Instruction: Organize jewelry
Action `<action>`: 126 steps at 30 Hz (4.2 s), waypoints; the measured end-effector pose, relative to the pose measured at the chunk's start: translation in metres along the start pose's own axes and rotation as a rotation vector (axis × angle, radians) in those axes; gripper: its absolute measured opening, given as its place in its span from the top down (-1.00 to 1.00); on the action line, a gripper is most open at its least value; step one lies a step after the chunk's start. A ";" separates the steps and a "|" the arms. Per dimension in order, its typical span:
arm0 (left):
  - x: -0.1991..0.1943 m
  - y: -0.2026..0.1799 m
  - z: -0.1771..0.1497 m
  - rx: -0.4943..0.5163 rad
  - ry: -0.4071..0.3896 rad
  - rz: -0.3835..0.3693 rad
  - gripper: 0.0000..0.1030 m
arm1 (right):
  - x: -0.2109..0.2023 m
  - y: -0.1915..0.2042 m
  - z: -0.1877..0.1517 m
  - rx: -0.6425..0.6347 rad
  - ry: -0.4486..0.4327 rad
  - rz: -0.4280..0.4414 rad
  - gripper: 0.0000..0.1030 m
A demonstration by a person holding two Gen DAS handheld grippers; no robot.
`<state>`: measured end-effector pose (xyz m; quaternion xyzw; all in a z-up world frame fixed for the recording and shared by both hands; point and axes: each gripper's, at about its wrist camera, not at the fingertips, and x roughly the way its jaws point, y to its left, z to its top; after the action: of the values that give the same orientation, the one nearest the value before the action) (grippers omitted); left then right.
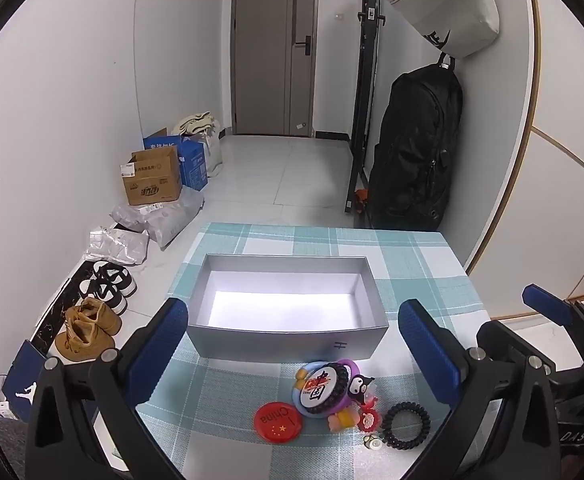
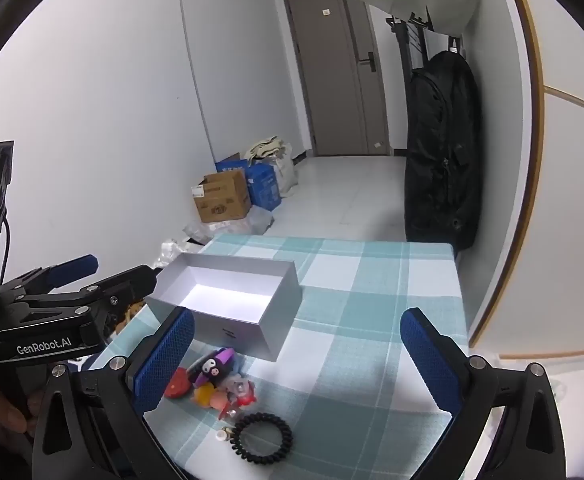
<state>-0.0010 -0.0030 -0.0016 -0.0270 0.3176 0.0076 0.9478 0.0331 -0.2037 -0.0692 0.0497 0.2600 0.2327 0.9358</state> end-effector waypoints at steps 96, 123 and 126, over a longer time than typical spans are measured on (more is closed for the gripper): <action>0.062 0.016 -0.062 0.150 0.544 -0.077 -0.44 | 0.027 0.010 -0.005 -0.091 0.102 0.047 -1.00; 0.042 0.032 -0.038 0.043 0.448 -0.207 0.27 | 0.037 -0.004 -0.034 -0.053 0.318 0.136 -0.94; 0.037 0.037 -0.032 0.007 0.414 -0.219 0.27 | 0.041 0.002 -0.044 -0.092 0.366 0.146 -0.87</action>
<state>0.0077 0.0318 -0.0512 -0.0588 0.5005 -0.1023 0.8577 0.0409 -0.1841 -0.1255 -0.0175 0.4107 0.3168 0.8548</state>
